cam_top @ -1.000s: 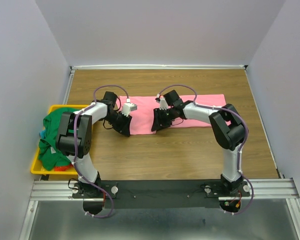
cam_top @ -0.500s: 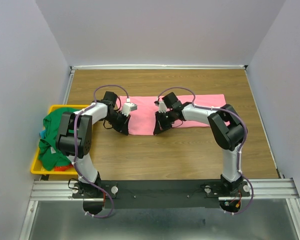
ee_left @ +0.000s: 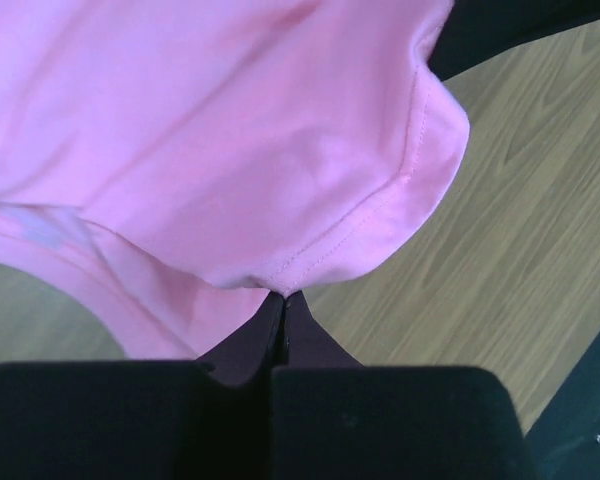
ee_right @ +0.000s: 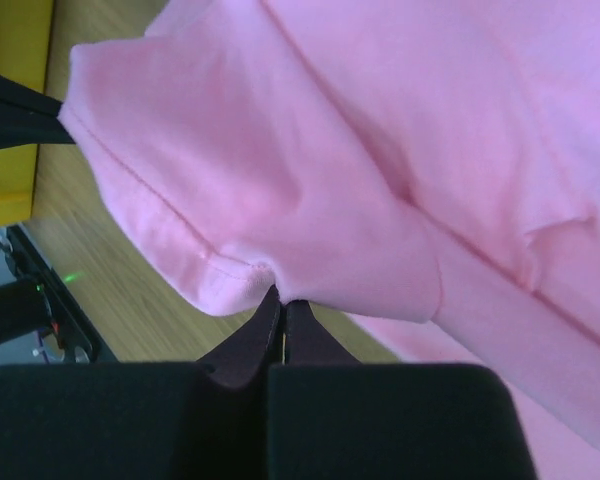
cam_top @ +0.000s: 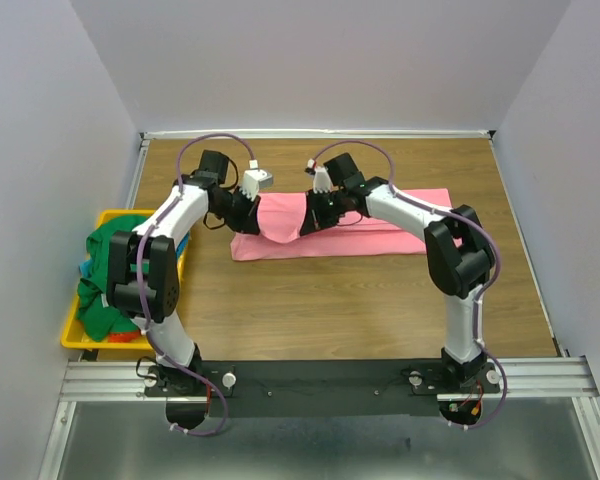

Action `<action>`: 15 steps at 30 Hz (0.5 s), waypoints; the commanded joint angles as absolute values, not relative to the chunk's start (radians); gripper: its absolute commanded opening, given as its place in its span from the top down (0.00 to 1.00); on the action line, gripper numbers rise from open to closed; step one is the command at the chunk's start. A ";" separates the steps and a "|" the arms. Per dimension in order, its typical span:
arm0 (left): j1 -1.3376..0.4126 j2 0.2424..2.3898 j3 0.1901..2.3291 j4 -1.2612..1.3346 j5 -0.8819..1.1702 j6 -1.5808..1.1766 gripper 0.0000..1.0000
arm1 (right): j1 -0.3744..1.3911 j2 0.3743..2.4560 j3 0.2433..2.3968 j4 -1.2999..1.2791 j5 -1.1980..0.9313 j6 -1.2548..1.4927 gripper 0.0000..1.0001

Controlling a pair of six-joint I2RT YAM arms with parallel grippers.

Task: Fold and stack the t-shirts
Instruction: Fold the other side of the tshirt into a rectangle

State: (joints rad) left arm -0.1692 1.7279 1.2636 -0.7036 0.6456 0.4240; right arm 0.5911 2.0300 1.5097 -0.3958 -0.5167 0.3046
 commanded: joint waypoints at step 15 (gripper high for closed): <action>-0.127 2.040 1.644 -0.687 0.627 0.382 1.00 | 0.479 2.289 1.796 -0.442 -0.549 0.270 0.99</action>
